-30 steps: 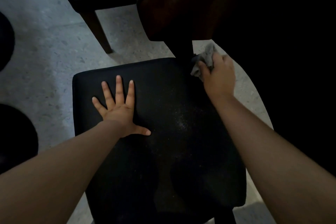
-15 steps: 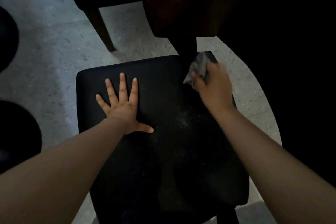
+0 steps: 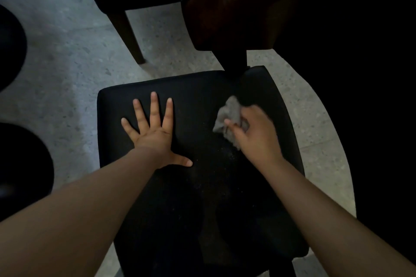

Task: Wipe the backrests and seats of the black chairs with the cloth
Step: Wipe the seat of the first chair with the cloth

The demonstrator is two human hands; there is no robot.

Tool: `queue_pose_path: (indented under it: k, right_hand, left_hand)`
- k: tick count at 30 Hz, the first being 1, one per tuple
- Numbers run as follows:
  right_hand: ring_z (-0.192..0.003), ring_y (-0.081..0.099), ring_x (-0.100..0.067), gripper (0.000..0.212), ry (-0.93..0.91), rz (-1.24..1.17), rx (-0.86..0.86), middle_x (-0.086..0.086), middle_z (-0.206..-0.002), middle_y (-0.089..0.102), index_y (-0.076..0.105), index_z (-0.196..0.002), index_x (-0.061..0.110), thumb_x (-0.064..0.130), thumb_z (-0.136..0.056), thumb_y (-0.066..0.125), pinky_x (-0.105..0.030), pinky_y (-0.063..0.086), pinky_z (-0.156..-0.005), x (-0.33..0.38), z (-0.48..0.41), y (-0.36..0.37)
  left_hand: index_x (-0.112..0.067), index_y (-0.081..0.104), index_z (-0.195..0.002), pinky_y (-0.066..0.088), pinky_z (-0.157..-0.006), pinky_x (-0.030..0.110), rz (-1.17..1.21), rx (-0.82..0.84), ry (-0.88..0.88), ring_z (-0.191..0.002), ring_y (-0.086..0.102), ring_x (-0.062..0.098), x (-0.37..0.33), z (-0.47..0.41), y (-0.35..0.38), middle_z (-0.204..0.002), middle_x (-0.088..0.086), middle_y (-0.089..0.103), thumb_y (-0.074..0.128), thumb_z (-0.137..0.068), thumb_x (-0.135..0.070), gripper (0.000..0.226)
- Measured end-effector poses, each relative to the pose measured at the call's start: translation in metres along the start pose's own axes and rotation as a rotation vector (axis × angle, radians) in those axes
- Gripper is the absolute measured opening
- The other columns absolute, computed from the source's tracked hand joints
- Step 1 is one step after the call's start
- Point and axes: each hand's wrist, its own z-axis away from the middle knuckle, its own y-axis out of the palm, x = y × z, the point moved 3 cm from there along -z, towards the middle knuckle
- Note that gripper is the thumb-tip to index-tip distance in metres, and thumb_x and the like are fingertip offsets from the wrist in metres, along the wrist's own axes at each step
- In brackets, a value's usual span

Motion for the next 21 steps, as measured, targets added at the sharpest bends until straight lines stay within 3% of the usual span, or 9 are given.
queue_pose_path:
  k: [2, 5, 7, 9, 13, 16, 18, 21]
  right_hand:
    - [-0.084, 0.047, -0.006, 0.027, 0.044, 0.021, -0.168, 0.001, -0.102, 0.050, 0.063, -0.116, 0.018, 0.035, -0.095, 0.058, -0.009, 0.029, -0.064, 0.000, -0.025, -0.015]
    - [-0.089, 0.050, -0.012, 0.026, 0.092, 0.071, -0.273, -0.007, -0.107, 0.053, 0.061, -0.114, 0.012, 0.029, -0.096, 0.057, -0.010, 0.033, -0.068, -0.001, -0.076, -0.019]
    - [-0.096, 0.057, -0.018, 0.024, 0.131, 0.094, -0.248, -0.008, -0.111, 0.056, 0.060, -0.114, 0.013, 0.029, -0.095, 0.057, -0.022, 0.044, -0.078, 0.000, -0.091, -0.004]
    - [-0.105, 0.054, -0.017, 0.031, 0.136, 0.156, -0.236, -0.007, -0.119, 0.054, 0.057, -0.123, 0.015, 0.029, -0.096, 0.057, -0.027, 0.045, -0.086, 0.007, -0.081, 0.011]
    - [-0.099, 0.049, -0.006, 0.039, 0.024, 0.134, -0.078, 0.002, -0.115, 0.050, 0.051, -0.131, 0.020, 0.030, -0.095, 0.059, -0.023, 0.043, -0.085, 0.017, -0.031, 0.024]
    - [-0.088, 0.048, -0.003, 0.032, -0.011, 0.067, 0.082, 0.008, -0.102, 0.046, 0.058, -0.121, 0.019, 0.035, -0.092, 0.062, -0.019, 0.038, -0.075, 0.015, 0.000, 0.023]
    - [-0.086, 0.050, -0.004, 0.029, 0.035, -0.017, 0.015, 0.006, -0.101, 0.049, 0.062, -0.114, 0.019, 0.037, -0.092, 0.063, -0.018, 0.040, -0.072, 0.014, 0.003, 0.011]
    - [-0.094, 0.050, -0.008, 0.034, 0.098, -0.002, -0.162, 0.000, -0.111, 0.050, 0.059, -0.122, 0.017, 0.037, -0.094, 0.060, -0.011, 0.036, -0.072, 0.017, -0.030, -0.011]
  left_hand:
    - [-0.031, -0.052, -0.128, -0.014, -0.106, 0.072, -0.001, -0.001, -0.001, -0.123, -0.052, 0.042, 0.000, 0.000, 0.000, -0.128, 0.004, -0.065, 0.077, -0.046, -0.078, 0.160]
    - [-0.031, -0.051, -0.130, -0.014, -0.106, 0.072, -0.002, 0.006, -0.004, -0.123, -0.052, 0.042, 0.000, 0.000, 0.000, -0.128, 0.004, -0.066, 0.077, -0.046, -0.077, 0.160]
    - [-0.030, -0.050, -0.132, -0.014, -0.106, 0.072, -0.002, 0.009, -0.007, -0.123, -0.052, 0.042, 0.000, -0.001, 0.000, -0.128, 0.004, -0.066, 0.077, -0.047, -0.077, 0.160]
    - [-0.030, -0.050, -0.132, -0.014, -0.106, 0.072, -0.001, 0.009, -0.007, -0.123, -0.052, 0.042, 0.000, -0.001, 0.000, -0.128, 0.004, -0.066, 0.077, -0.047, -0.077, 0.160]
    - [-0.030, -0.051, -0.130, -0.014, -0.106, 0.072, 0.006, 0.002, 0.000, -0.124, -0.052, 0.042, -0.001, -0.001, 0.000, -0.128, 0.004, -0.066, 0.077, -0.047, -0.077, 0.160]
    - [-0.031, -0.052, -0.128, -0.015, -0.106, 0.072, 0.002, -0.007, 0.004, -0.123, -0.052, 0.042, 0.000, -0.002, 0.001, -0.127, 0.004, -0.066, 0.078, -0.047, -0.077, 0.160]
    - [-0.031, -0.053, -0.126, -0.016, -0.105, 0.072, 0.016, -0.006, 0.008, -0.123, -0.052, 0.042, 0.001, -0.002, 0.001, -0.127, 0.004, -0.066, 0.078, -0.047, -0.076, 0.159]
    - [-0.032, -0.053, -0.125, -0.016, -0.104, 0.072, 0.018, -0.013, 0.016, -0.123, -0.052, 0.042, 0.002, -0.003, 0.002, -0.127, 0.004, -0.066, 0.078, -0.047, -0.076, 0.159]
